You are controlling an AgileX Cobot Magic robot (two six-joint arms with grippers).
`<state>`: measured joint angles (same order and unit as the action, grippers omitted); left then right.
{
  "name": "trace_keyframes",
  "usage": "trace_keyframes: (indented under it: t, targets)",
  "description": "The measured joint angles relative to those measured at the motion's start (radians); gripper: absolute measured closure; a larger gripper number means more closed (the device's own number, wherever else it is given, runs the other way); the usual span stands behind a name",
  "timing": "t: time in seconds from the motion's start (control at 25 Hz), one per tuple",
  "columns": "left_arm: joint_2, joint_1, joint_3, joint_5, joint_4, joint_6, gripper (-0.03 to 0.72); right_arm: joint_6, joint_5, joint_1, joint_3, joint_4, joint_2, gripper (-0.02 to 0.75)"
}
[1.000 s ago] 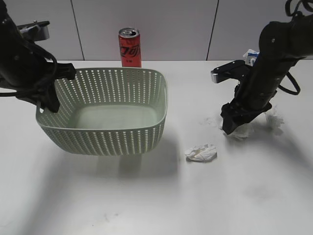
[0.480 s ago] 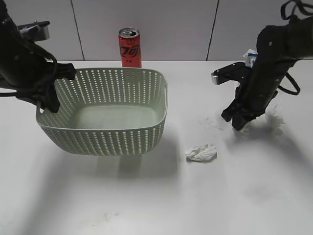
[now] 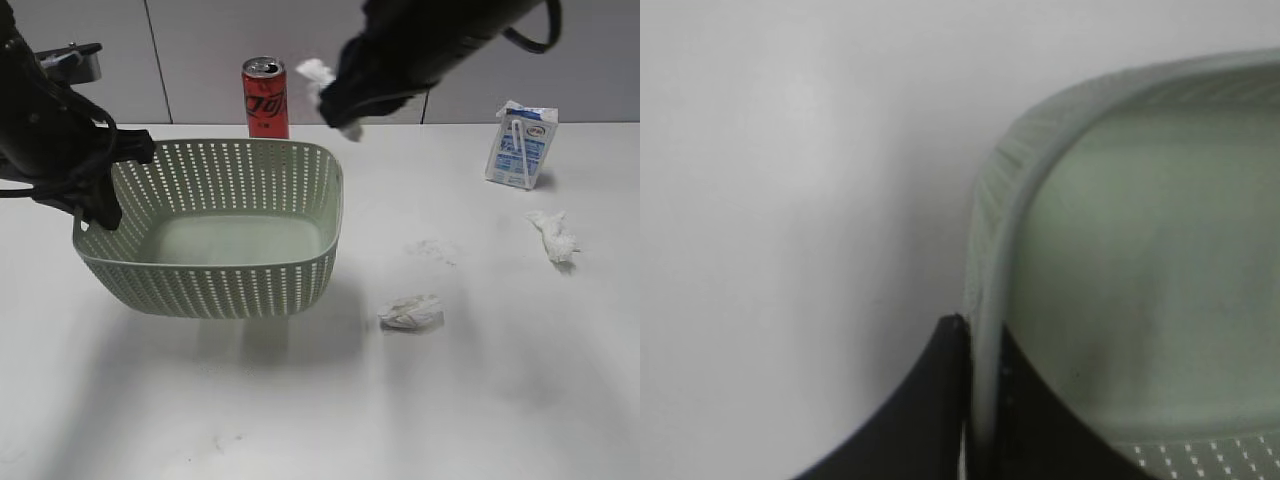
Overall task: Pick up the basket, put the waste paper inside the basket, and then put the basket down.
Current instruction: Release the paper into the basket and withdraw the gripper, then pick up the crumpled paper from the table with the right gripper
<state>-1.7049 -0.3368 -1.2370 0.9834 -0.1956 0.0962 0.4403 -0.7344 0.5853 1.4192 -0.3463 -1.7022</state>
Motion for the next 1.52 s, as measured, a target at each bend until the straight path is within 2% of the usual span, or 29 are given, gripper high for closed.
trace_keyframes:
  t: [0.16, 0.24, 0.28, 0.44, 0.48, 0.52, 0.68, 0.84, 1.0, 1.12, 1.24, 1.52]
  targets:
    - [0.000, 0.000, 0.000, 0.000, 0.000, 0.000, 0.683, 0.015, 0.110, 0.134, 0.013, -0.027, -0.022, 0.685]
    - [0.000, 0.000, 0.000, 0.000, 0.001, 0.000, 0.683, 0.016, 0.138, 0.158, 0.013, -0.029, -0.065, 0.616]
    - [0.000, 0.000, 0.000, 0.000, 0.001, 0.000, 0.683, 0.017, 0.146, 0.162, 0.013, -0.030, -0.085, 0.561]
    - [0.000, 0.000, 0.000, 0.000, 0.003, 0.000, 0.683, -0.011, 0.149, 0.162, 0.013, -0.015, -0.147, 0.211]
    - [0.000, 0.000, 0.000, 0.000, 0.004, 0.000, 0.683, -0.038, 0.146, 0.157, 0.020, 0.007, -0.148, 0.149]
    - [0.000, 0.000, 0.000, 0.000, 0.004, 0.000, 0.683, -0.084, 0.133, 0.152, 0.035, 0.031, -0.148, 0.119]
    - [0.000, 0.000, 0.000, 0.001, 0.005, 0.000, 0.683, -0.246, 0.058, 0.061, 0.122, 0.133, -0.117, 0.113]
    - [0.000, 0.000, 0.000, 0.001, 0.006, 0.000, 0.683, -0.315, -0.033, -0.148, 0.140, 0.164, -0.085, 0.127]
    - [0.000, 0.000, 0.000, 0.001, 0.006, 0.000, 0.683, -0.329, -0.047, -0.362, 0.062, 0.183, -0.097, 0.147]
    - [0.000, 0.000, 0.000, -0.005, 0.007, 0.000, 0.683, -0.333, -0.018, -0.467, -0.007, 0.187, -0.134, 0.148]
    - [0.000, 0.000, 0.000, -0.015, 0.007, 0.000, 0.683, -0.335, 0.022, -0.509, -0.036, 0.187, -0.202, 0.148]
    - [0.000, 0.000, 0.000, -0.019, 0.007, 0.000, 0.683, -0.379, 0.076, -0.511, -0.040, 0.276, -0.388, 0.148]
